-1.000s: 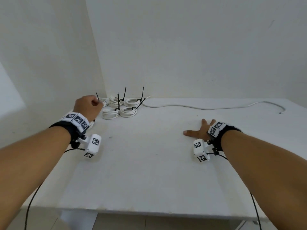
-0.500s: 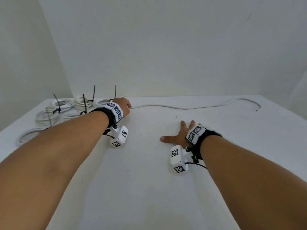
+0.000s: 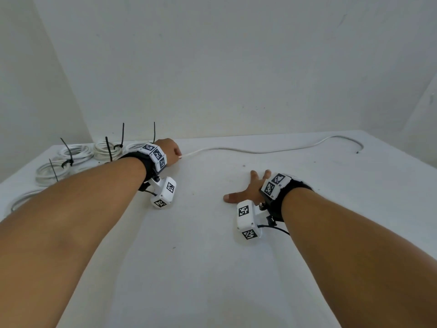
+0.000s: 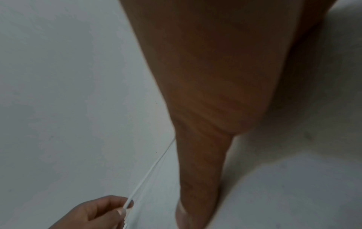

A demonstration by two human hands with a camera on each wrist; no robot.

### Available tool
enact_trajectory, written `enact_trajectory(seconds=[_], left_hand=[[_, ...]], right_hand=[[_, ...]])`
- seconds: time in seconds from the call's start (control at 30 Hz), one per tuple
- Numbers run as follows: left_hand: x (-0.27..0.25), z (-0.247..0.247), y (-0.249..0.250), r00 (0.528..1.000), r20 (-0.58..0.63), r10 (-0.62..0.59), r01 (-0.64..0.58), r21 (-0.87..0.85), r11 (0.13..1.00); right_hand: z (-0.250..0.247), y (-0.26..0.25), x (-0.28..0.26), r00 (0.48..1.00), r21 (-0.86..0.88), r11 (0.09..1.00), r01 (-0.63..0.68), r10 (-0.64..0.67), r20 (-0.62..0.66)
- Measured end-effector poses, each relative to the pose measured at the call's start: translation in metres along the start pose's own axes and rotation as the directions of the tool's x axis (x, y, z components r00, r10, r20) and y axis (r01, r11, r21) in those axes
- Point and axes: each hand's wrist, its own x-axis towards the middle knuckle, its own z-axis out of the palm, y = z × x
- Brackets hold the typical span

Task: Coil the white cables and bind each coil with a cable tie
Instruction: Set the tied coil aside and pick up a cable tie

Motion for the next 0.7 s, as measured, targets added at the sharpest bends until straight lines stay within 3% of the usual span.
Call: enact_trajectory(seconds=[0.1,0.2,0.27,0.37,0.47,0.53,0.57,0.6,0.67,0.7], left_hand=[[-0.021,-0.006,0.014,0.987,-0.143,0.067,-0.098,-0.217,0.971],[-0.048,-0.011,0.029,0.967,-0.242,0.076,-0.185,-0.469,0.863],[-0.069,-0.012,0.036,0.975,-0.224,0.010,-0.166,-0.692,0.702],[-0.102,-0.009,0.043,0.982,-0.186,-0.040,-0.162,-0.926,0.341],[-0.130,-0.009,0.044,0.964,-0.213,-0.159,-0.171,-0.955,0.244],[-0.141,-0.005,0.041,0.963,-0.187,-0.195,-0.145,-0.967,0.208],[-0.146,-0.002,0.039,0.968,-0.156,-0.197,-0.120,-0.976,0.183],[-0.150,0.000,0.038,0.973,-0.127,-0.194,-0.097,-0.982,0.159],[-0.157,0.002,0.037,0.982,-0.094,-0.164,-0.076,-0.991,0.113],[-0.161,0.002,0.036,0.987,-0.084,-0.137,-0.072,-0.993,0.094]], right_hand=[[-0.002,0.000,-0.005,0.999,0.005,0.999,0.039,-0.038,-0.012],[-0.003,0.001,-0.012,1.000,0.053,0.998,0.026,-0.026,-0.013],[-0.005,0.002,-0.016,0.999,0.111,0.993,0.036,-0.037,0.004],[-0.008,0.001,-0.025,1.000,0.107,0.994,0.004,-0.003,-0.008],[0.000,-0.002,-0.034,0.996,0.094,0.995,0.027,-0.019,-0.087],[0.002,-0.012,-0.042,0.970,0.188,0.968,0.165,-0.125,-0.207],[0.002,-0.019,-0.046,0.931,0.273,0.920,0.282,-0.194,-0.308],[0.004,-0.028,-0.050,0.860,0.347,0.841,0.415,-0.238,-0.452],[0.004,-0.050,-0.060,0.648,0.323,0.707,0.629,-0.246,-0.721],[0.002,-0.061,-0.067,0.557,0.262,0.680,0.685,-0.257,-0.790]])
